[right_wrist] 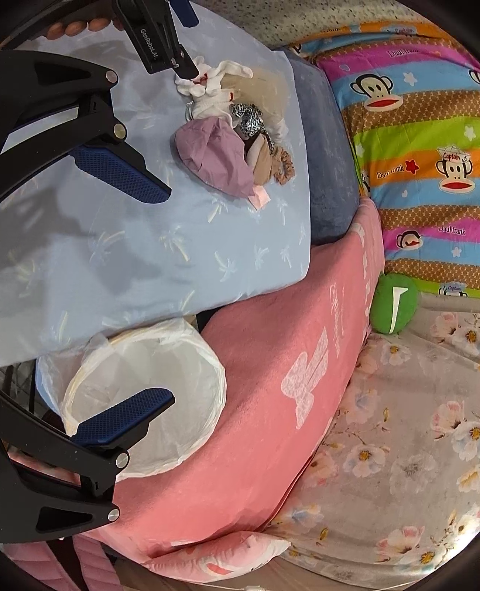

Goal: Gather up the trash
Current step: 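Grasp the white red-stitched cloth with the left tool while the right tool grasps the mauve cloth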

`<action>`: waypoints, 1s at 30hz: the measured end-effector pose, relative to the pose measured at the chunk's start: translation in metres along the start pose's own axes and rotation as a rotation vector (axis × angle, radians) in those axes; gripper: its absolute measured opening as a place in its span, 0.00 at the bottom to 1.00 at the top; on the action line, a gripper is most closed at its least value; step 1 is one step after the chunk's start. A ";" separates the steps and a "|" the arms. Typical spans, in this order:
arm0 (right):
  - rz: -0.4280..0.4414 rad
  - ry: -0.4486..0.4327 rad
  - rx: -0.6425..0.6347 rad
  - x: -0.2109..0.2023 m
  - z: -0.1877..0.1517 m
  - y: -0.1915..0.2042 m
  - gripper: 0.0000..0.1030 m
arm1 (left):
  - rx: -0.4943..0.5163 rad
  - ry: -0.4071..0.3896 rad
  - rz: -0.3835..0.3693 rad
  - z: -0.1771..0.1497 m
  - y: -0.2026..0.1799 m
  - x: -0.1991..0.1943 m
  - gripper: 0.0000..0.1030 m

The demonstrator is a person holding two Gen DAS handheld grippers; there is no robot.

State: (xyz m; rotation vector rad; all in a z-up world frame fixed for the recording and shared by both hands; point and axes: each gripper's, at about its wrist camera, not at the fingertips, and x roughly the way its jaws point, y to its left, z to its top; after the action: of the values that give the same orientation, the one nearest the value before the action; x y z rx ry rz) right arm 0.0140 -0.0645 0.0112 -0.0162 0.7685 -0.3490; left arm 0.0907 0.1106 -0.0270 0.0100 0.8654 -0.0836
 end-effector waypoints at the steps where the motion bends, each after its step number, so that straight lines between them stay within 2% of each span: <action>1: 0.010 0.001 -0.001 0.003 0.002 0.006 0.94 | -0.008 0.003 0.002 0.001 0.007 0.004 0.93; 7: 0.057 0.026 -0.017 0.026 0.009 0.041 0.94 | -0.048 0.022 -0.053 0.011 0.041 0.033 0.93; 9: 0.075 0.036 -0.015 0.034 0.012 0.052 0.94 | -0.063 0.040 -0.092 0.013 0.048 0.043 0.93; 12: 0.095 0.047 -0.010 0.047 0.015 0.066 0.94 | -0.086 0.077 -0.146 0.014 0.054 0.060 0.93; 15: 0.109 0.063 -0.010 0.058 0.018 0.079 0.94 | -0.102 0.100 -0.167 0.014 0.056 0.071 0.90; 18: 0.135 0.082 -0.003 0.071 0.020 0.092 0.94 | -0.125 0.115 -0.213 0.014 0.059 0.076 0.80; 24: 0.198 0.104 0.012 0.091 0.019 0.116 0.92 | -0.145 0.113 -0.279 0.015 0.061 0.076 0.46; 26: 0.205 0.108 0.001 0.098 0.017 0.125 0.86 | -0.155 0.114 -0.304 0.016 0.062 0.075 0.31; 27: 0.209 0.119 -0.003 0.103 0.016 0.130 0.83 | -0.159 0.115 -0.324 0.015 0.063 0.074 0.27; 29: 0.225 0.140 -0.003 0.111 0.014 0.136 0.71 | -0.158 0.121 -0.359 0.016 0.064 0.074 0.11; 30: 0.237 0.153 0.001 0.116 0.012 0.139 0.67 | -0.162 0.125 -0.375 0.016 0.064 0.073 0.11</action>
State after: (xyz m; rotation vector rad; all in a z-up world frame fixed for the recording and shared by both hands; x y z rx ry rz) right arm 0.1414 0.0282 -0.0777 0.1030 0.9116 -0.1256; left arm 0.1550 0.1691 -0.0742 -0.3021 0.9890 -0.3664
